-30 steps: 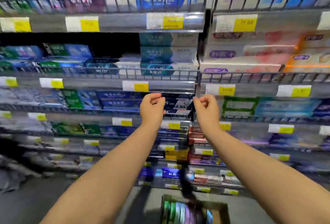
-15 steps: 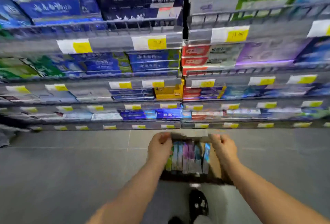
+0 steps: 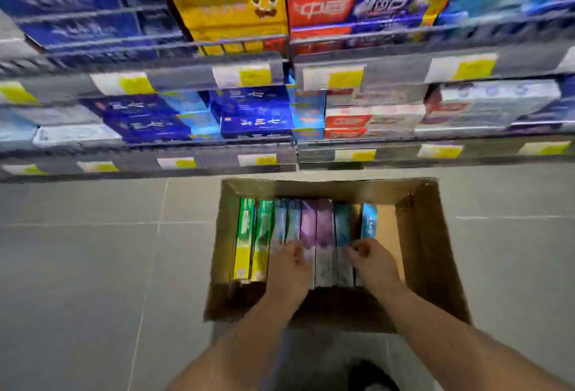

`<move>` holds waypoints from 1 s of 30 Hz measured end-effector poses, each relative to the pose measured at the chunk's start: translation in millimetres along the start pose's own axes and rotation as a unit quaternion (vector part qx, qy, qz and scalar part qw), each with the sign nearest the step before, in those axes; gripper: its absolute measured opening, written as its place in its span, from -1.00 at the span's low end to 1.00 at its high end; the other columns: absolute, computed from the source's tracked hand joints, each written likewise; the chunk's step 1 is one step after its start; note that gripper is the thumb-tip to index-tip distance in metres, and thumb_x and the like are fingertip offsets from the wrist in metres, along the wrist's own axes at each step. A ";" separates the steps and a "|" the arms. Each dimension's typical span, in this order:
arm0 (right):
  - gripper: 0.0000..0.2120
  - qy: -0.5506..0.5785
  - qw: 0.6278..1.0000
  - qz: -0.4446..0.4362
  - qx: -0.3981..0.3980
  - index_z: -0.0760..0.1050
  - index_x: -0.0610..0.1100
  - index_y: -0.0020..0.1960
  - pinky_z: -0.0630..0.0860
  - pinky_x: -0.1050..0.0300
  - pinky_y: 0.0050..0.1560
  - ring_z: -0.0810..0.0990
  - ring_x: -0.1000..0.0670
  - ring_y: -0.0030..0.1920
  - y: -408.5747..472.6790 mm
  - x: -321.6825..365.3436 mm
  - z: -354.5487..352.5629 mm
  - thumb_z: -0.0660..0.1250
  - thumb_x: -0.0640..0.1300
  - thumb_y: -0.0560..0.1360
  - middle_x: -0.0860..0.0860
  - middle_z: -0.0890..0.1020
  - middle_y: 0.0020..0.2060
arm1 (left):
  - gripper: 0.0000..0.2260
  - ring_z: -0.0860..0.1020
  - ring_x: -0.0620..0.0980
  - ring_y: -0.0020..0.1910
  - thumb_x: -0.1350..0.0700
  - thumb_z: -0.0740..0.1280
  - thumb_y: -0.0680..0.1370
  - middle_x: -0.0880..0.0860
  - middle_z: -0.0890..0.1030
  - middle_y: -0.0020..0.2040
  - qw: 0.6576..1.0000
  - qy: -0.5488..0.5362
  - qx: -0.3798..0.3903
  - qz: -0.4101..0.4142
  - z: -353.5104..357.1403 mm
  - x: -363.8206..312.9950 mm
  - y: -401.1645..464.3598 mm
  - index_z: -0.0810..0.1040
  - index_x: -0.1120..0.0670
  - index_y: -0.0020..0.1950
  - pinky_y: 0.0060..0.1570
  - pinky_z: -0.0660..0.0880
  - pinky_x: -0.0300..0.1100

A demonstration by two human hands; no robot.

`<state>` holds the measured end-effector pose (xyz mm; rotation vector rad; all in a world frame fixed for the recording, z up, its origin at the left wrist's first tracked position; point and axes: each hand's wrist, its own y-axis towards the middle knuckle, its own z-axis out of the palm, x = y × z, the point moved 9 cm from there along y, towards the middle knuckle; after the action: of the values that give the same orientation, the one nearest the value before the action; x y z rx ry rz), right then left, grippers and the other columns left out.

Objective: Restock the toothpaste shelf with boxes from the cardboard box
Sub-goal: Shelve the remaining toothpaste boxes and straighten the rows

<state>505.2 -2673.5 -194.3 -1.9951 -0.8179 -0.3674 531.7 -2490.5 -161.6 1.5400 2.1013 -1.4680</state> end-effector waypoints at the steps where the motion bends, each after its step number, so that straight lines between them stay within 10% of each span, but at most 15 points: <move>1: -0.69 -0.002 1.000 -0.002 0.003 0.51 -0.27 0.11 0.40 0.09 -0.02 0.56 -0.15 0.04 19.6 -5.3 16.2 0.35 -0.07 0.49 -0.18 0.60 -0.01 | -0.63 0.57 0.11 0.02 0.07 0.05 0.48 0.19 0.62 -0.04 1.000 0.019 -0.016 0.006 6.5 7.6 15.3 0.59 0.21 0.02 -0.04 0.40 -0.16; 14: -0.56 0.015 0.995 -0.011 0.095 0.56 -0.15 0.07 0.34 0.21 -0.28 0.57 -0.01 -0.11 84.3 -21.5 85.0 0.45 0.14 0.35 -0.02 0.62 -0.12 | -0.53 0.37 0.15 0.29 0.14 0.16 0.56 0.16 0.37 0.30 0.965 0.257 -0.013 0.042 56.1 38.0 83.5 0.24 0.05 0.48 0.23 0.38 -0.05; 24: -0.83 0.166 0.983 0.051 0.065 0.38 -0.03 0.09 0.46 0.08 -0.02 0.56 -0.10 -0.03 83.2 -51.6 26.7 0.26 -0.08 0.50 -0.08 0.57 -0.05 | -0.48 0.43 0.11 0.24 0.00 0.33 0.49 0.18 0.39 0.27 0.921 0.386 -0.037 0.034 82.7 14.3 78.4 0.23 0.19 0.34 0.16 0.41 -0.08; 30: -0.62 0.254 0.964 0.050 0.059 0.40 -0.10 0.05 0.42 0.11 -0.09 0.52 -0.03 -0.16 35.1 -23.3 -26.5 0.24 -0.06 0.25 -0.09 0.53 -0.10 | -0.55 0.44 0.19 0.20 -0.04 0.36 0.47 0.22 0.43 0.21 0.970 0.243 0.005 0.000 63.9 -15.6 38.0 0.41 0.20 0.23 0.16 0.40 -0.06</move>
<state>513.5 -2717.8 -215.5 -1.7111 -0.4020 -0.7173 543.7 -2549.6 -207.7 2.0733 2.3343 -1.1879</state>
